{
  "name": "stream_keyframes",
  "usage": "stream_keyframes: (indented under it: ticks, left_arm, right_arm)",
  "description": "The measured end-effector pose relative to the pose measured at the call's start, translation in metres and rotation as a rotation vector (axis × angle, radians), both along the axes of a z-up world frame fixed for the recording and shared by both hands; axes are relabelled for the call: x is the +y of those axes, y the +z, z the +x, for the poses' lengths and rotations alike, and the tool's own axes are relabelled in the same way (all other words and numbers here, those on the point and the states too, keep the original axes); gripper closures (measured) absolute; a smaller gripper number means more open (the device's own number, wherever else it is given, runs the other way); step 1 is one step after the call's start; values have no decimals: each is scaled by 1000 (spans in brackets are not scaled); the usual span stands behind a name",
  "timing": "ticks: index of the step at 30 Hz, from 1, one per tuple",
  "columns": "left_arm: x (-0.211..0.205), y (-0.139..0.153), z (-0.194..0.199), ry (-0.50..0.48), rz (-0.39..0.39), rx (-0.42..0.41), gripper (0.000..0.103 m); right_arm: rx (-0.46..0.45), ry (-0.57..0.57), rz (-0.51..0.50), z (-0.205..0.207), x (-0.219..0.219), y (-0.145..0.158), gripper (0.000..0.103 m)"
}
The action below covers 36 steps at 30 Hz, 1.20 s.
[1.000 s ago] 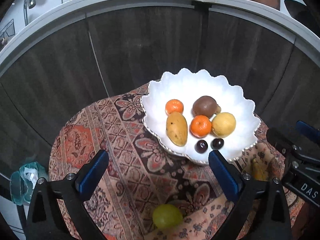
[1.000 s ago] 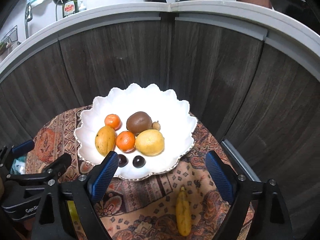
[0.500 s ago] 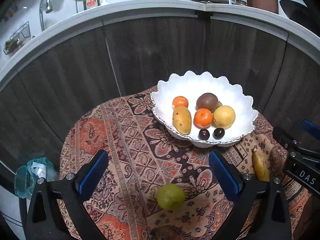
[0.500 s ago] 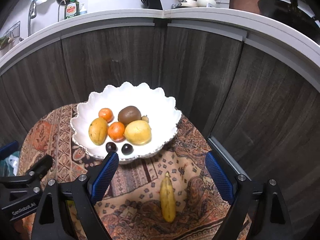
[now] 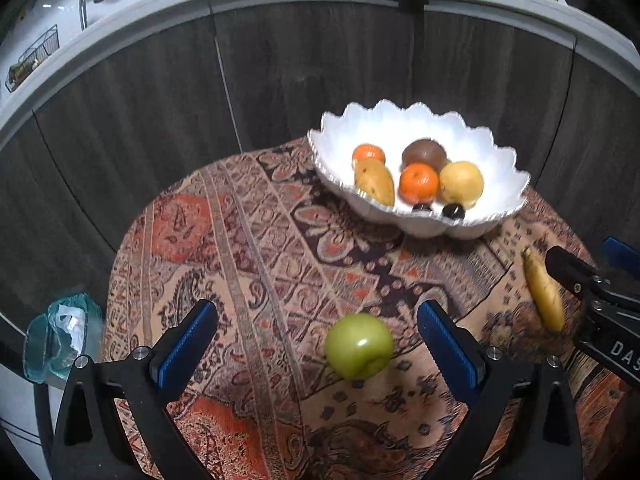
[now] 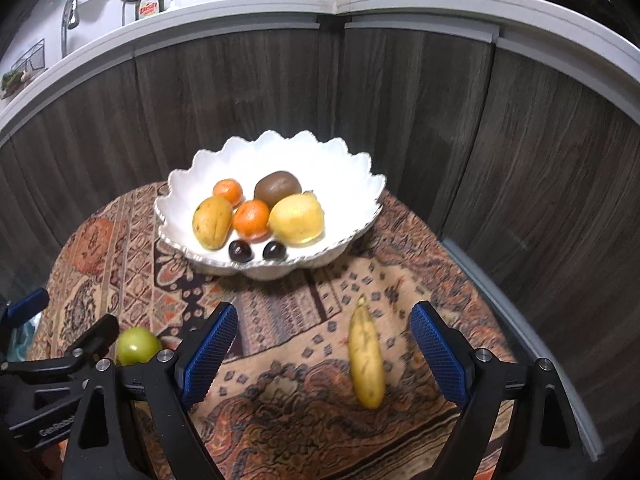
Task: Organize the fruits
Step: 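Close the left tool on the green apple while the right tool approaches the banana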
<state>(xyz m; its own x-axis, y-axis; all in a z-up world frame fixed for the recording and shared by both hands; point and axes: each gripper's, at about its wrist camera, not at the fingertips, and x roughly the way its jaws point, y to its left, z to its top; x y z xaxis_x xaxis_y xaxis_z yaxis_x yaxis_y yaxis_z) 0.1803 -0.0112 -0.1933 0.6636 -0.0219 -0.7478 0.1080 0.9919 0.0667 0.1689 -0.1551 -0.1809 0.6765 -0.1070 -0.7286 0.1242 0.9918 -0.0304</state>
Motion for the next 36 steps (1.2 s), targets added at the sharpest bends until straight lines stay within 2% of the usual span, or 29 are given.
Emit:
stream_keyframes:
  ticks: [15,21,23,29,31,36]
  left_arm:
    - [-10,-46,13,-11,8,77,6]
    - [-16,-57,20,-16,28,92,21]
    - [-20,-60,23,-25,36,104,32]
    - [-29,-66,20,-63,35,140,55]
    - [-32,-65,19,-66,54,144,55]
    - [-34,-61,14,-68,34,151,55]
  right_arm:
    - [59,-11,11,5,-1,-30,14]
    - [79,-13,12,7,0,-37,14]
    - [86,-19,18,8,-3,-40,14]
    - [96,-43,30,9,-12,-44,14]
    - [97,-52,37,8,-17,-43,14]
    - [100,-63,39,8,-26,-43,14]
